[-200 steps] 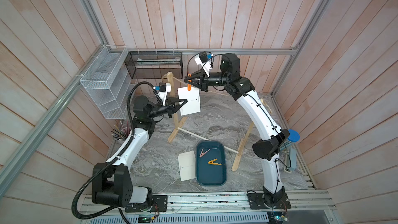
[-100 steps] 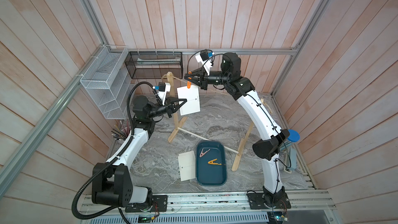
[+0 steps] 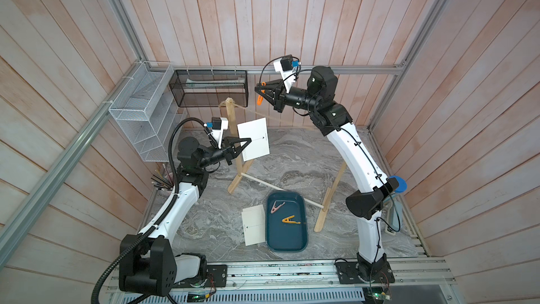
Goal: Remove the postcards from the strings
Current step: Remove the clamp from the clothesline, then place the postcard on the postcard, then place the clamp in the storage box.
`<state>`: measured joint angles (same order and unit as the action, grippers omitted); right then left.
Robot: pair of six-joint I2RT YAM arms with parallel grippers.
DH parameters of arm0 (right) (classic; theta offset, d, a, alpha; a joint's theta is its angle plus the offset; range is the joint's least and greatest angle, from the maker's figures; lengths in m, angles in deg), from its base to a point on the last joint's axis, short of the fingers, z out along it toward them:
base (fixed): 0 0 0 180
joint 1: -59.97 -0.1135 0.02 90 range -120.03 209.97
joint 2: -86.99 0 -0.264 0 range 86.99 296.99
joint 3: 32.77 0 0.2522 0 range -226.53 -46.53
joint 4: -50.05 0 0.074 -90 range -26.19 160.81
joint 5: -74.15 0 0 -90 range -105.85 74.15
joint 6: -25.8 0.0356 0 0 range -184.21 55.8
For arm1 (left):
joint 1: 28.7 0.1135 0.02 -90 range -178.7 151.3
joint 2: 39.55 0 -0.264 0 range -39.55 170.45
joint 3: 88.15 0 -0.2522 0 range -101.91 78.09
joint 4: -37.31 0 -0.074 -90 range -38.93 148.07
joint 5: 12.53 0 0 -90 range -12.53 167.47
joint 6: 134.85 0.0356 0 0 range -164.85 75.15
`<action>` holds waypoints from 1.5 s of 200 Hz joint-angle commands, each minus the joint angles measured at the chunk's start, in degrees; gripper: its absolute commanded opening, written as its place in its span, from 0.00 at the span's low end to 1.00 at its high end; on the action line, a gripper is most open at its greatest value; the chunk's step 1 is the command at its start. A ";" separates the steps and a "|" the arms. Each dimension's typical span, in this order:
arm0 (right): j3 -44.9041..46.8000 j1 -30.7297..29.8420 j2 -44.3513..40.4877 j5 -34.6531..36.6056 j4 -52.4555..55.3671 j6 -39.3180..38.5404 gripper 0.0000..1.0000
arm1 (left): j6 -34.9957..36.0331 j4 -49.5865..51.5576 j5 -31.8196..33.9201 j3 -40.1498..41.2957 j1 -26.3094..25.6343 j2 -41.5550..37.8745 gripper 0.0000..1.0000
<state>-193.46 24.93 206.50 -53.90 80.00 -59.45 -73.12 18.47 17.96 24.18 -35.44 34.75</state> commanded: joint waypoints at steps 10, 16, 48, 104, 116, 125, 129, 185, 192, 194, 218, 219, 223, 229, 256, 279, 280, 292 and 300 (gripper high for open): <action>0.23 0.32 -2.58 3.00 -2.83 1.04 0.00 | -0.49 0.16 0.95 1.87 0.15 -1.44 0.00; 0.24 0.33 -2.76 2.73 -2.83 1.01 0.00 | -0.70 0.26 0.92 1.88 0.11 -1.53 0.00; 1.62 0.24 -4.87 1.60 -3.96 1.56 0.00 | -0.82 1.84 1.55 2.27 0.10 -3.01 0.00; 11.80 -3.47 -15.01 2.92 -2.47 -4.11 0.00 | -1.30 11.33 6.96 3.81 0.14 -9.48 0.00; 18.34 -5.36 -19.19 5.46 -3.50 -6.64 0.00 | -0.81 15.60 8.71 3.89 0.15 -11.63 0.00; 23.98 -7.05 -22.46 7.91 -5.00 -8.35 0.00 | -0.56 18.56 10.22 3.98 0.13 -13.30 0.00; 26.44 -7.66 -24.19 9.21 -5.72 -9.06 0.00 | -0.43 20.02 10.90 3.99 0.13 -14.05 0.00; 58.95 -13.16 -43.93 14.68 -18.76 -4.41 0.00 | -0.43 39.45 16.93 4.54 -0.59 -23.32 0.00; 61.93 -13.87 -45.69 15.79 -19.00 -3.93 0.00 | -0.55 41.70 18.20 5.04 -0.69 -24.63 0.00; 62.67 -14.14 -46.14 16.15 -19.00 -3.78 0.00 | -0.55 42.21 18.55 5.22 -0.72 -24.97 0.00; 70.85 -16.37 -50.33 20.31 -17.40 -2.76 0.00 | -1.04 47.63 21.01 8.01 -1.12 -28.06 0.00; 71.23 -16.46 -50.51 20.56 -17.36 -2.70 0.00 | -1.06 47.81 21.01 8.15 -1.14 -28.15 0.00; 72.58 -16.87 -51.17 21.53 -17.33 -2.42 0.00 | -1.23 48.35 21.08 8.74 -1.18 -28.48 0.00; 74.59 -17.42 -52.18 22.66 -17.32 -1.94 0.00 | -1.57 49.31 21.24 9.47 -1.42 -28.96 0.00; 82.44 -19.25 -55.56 26.28 -17.08 1.64 0.00 | -3.72 51.11 22.63 14.01 -3.97 -31.19 0.00; 87.34 -21.48 -56.14 29.64 -15.76 4.39 0.00 | -5.30 51.01 24.07 17.92 -7.44 -32.50 0.00; 87.52 -21.60 -56.14 29.93 -15.75 4.52 0.00 | -5.43 50.86 24.03 18.12 -7.55 -32.53 0.00; 90.76 -23.11 -55.88 33.08 -16.24 6.19 0.00 | -6.77 49.61 23.71 20.38 -9.12 -32.31 0.00; 93.12 -24.01 -55.63 35.26 -17.75 8.05 0.00 | -7.52 49.64 23.91 21.55 -10.16 -31.93 0.00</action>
<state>-105.38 3.38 150.85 -26.14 64.00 -56.92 -77.80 67.85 40.58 42.74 -43.33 2.99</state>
